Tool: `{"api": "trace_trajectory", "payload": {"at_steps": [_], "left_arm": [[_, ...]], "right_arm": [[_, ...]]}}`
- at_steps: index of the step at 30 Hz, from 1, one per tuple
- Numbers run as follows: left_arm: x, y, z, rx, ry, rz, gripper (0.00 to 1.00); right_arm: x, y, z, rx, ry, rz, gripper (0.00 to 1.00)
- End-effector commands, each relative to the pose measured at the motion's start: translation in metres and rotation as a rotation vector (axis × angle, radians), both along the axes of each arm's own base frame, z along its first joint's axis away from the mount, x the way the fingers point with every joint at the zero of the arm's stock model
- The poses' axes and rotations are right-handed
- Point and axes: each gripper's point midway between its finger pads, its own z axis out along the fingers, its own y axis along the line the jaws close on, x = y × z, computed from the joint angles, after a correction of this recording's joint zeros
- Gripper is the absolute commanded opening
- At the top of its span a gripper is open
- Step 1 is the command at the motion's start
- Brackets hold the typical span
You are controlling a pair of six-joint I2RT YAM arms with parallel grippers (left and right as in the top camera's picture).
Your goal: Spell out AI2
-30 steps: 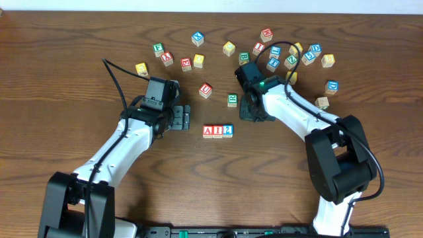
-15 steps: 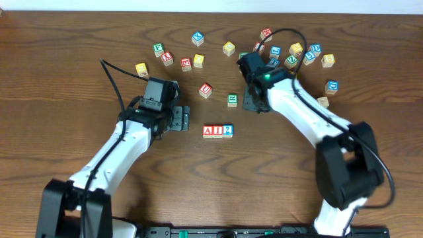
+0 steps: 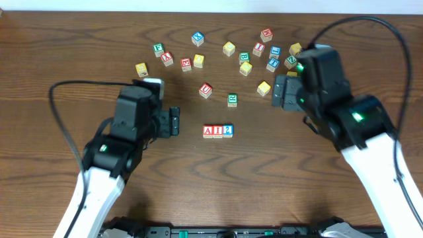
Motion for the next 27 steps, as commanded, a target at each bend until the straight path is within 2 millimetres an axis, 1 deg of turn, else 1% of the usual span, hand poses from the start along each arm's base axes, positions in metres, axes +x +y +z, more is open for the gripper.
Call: {"api": "trace_trajectory", "payload": {"at_steps": [1,4,8,27], "left_arm": [[-0.007,0.002,0.024,-0.03,-0.067,0.006,0.85],[-0.01,0.003,0.032,-0.039,-0.095,0.005,0.85],[-0.01,0.003,0.033,-0.039,-0.097,0.005,0.85],[-0.007,0.002,0.025,-0.031,-0.071,0.005,0.85]], "right_arm": [[-0.014,-0.008,0.021,-0.004,-0.052,0.003,0.99],[-0.024,-0.013,0.028,-0.001,-0.066,0.005,0.99],[-0.031,-0.016,0.03,-0.001,-0.063,0.005,0.99],[-0.03,-0.014,0.027,0.0,-0.052,0.01,0.99]]}}
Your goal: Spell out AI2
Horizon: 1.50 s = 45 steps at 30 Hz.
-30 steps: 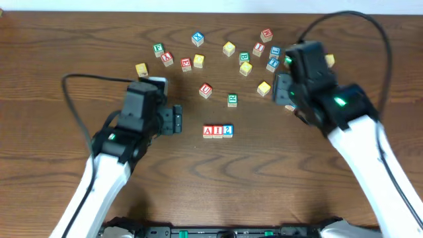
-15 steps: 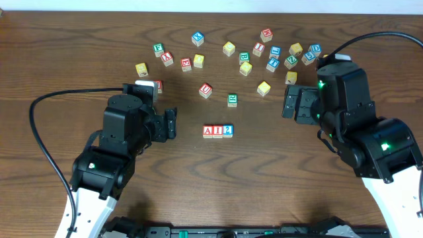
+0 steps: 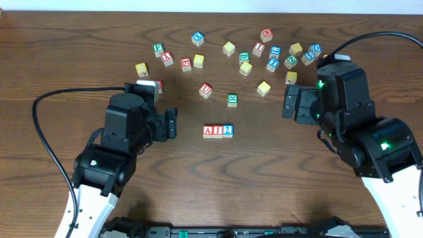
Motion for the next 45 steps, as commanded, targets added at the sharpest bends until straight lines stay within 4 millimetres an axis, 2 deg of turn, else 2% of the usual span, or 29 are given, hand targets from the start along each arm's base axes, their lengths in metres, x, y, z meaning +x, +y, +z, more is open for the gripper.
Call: {"api": "trace_trajectory", "payload": {"at_steps": [1,28,32,36,41,45], "left_arm": [[0.001,0.0,0.001,-0.01,0.002,0.005,0.85],[-0.002,-0.002,0.0,-0.007,0.011,-0.003,0.85],[-0.014,-0.001,-0.001,-0.003,0.024,-0.012,0.85],[-0.029,0.001,0.011,-0.002,-0.048,-0.014,0.85],[-0.058,0.006,0.027,-0.022,-0.192,-0.023,0.85],[-0.073,0.012,0.042,-0.095,-0.381,-0.02,0.85]], "right_arm": [[0.0,-0.001,0.003,-0.013,-0.008,0.006,0.99],[0.0,-0.001,0.003,-0.013,-0.008,0.006,0.99],[0.0,-0.001,0.003,-0.013,-0.008,0.006,0.99],[0.0,-0.001,0.003,-0.013,-0.008,0.006,0.99],[0.0,-0.001,0.003,-0.013,-0.008,0.006,0.99],[0.0,-0.001,0.003,-0.013,-0.008,0.006,0.99]]}}
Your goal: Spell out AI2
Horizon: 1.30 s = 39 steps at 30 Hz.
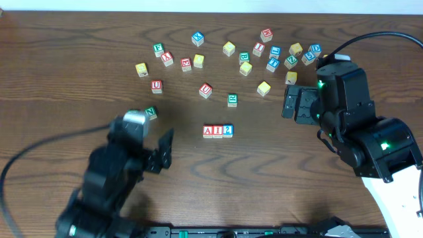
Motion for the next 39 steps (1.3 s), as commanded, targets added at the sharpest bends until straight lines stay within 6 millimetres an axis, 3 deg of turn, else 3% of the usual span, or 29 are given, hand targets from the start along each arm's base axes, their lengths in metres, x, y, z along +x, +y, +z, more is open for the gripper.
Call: {"api": "trace_trajectory", "payload": {"at_steps": [1,7,15,29,33,39], "left_arm": [[-0.009,0.009,0.006,-0.054,-0.137,0.028,0.85],[-0.007,0.023,0.012,-0.145,-0.384,0.082,0.86],[-0.001,0.04,-0.001,-0.178,-0.547,0.149,0.85],[0.004,0.057,-0.014,-0.154,-0.596,0.184,0.85],[0.007,0.057,-0.03,-0.146,-0.545,0.183,0.85],[0.013,0.057,-0.08,-0.135,-0.383,0.195,0.85]], "right_arm": [[0.001,-0.001,0.003,-0.013,-0.008,0.006,0.99],[0.001,-0.001,0.003,-0.013,-0.008,0.006,0.99],[0.001,-0.001,0.003,-0.013,-0.008,0.006,0.99],[0.001,-0.001,0.003,-0.013,-0.008,0.006,0.99],[0.001,-0.001,0.003,-0.013,-0.008,0.006,0.99],[0.001,-0.001,0.003,-0.013,-0.008,0.006,0.99]]}}
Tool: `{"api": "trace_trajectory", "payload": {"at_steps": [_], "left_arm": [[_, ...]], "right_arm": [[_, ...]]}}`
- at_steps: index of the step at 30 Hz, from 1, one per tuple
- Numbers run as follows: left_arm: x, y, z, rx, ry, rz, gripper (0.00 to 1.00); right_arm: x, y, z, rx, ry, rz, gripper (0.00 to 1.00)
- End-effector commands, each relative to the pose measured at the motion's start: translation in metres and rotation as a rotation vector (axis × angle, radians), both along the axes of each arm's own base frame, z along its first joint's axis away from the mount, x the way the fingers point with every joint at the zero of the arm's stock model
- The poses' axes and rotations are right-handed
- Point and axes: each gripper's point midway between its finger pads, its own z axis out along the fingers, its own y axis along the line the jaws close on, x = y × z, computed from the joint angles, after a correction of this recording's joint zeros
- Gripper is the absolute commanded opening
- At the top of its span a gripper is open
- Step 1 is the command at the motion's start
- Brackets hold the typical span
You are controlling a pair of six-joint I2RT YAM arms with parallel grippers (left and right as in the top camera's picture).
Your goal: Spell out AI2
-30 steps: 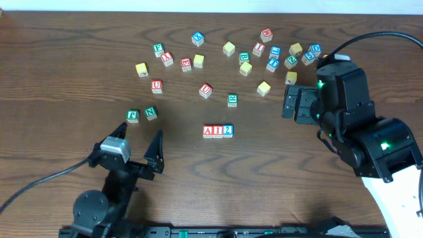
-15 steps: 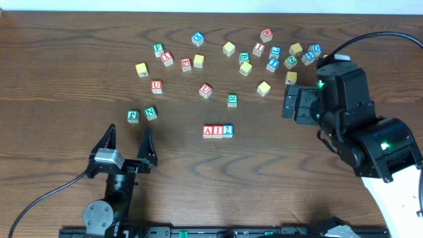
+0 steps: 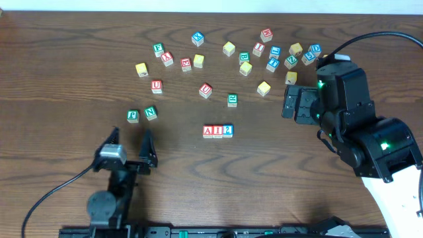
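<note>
Three blocks reading A [image 3: 208,131], I [image 3: 218,131] and 2 [image 3: 228,130] lie side by side in a row at the table's middle. The A and I are red-lettered and the 2 is blue. My left gripper [image 3: 130,140] stands open near the front edge, left of the row, its fingers pointing away from me with nothing between them. My right gripper [image 3: 287,104] hovers right of the row and appears open and empty, with its fingers pointing left.
Several loose letter blocks are scattered across the far half, among them two green ones [image 3: 151,112] left of the row, a red U [image 3: 205,90], a green block [image 3: 232,100] and a yellow one [image 3: 264,88]. A cluster [image 3: 291,59] sits by the right arm.
The left arm has drawn back toward the front edge and now stands upright and folded, its gripper open. A second green block shows beside the first. The right arm has not moved.
The A, I, 2 row stood complete at every moment. First both arms hung over the table, left and right of the row. Then the right arm sat further right and stayed there. The left arm stood lower and nearer the front edge at each moment since.
</note>
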Motion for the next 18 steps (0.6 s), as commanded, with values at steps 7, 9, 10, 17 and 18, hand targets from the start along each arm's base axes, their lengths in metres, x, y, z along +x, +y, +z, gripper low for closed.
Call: {"api": "trace_trajectory", "payload": {"at_steps": [7,9,10,17,18], "left_arm": [[-0.003,-0.001,-0.044,-0.009,0.171,-0.009,0.85],[-0.003,-0.001,-0.044,-0.01,0.171,-0.009,0.85],[-0.003,-0.001,-0.044,-0.01,0.171,-0.009,0.85],[-0.002,-0.001,-0.044,-0.01,0.17,-0.009,0.86],[-0.002,-0.001,-0.044,-0.01,0.17,-0.009,0.85]], "right_arm": [[0.0,-0.001,0.003,-0.013,-0.008,0.006,0.99],[0.0,-0.001,0.003,-0.013,-0.008,0.006,0.99],[0.0,-0.001,0.003,-0.013,-0.008,0.006,0.99],[0.0,-0.001,0.003,-0.013,-0.008,0.006,0.99],[0.0,-0.001,0.003,-0.013,-0.008,0.006,0.99]]}}
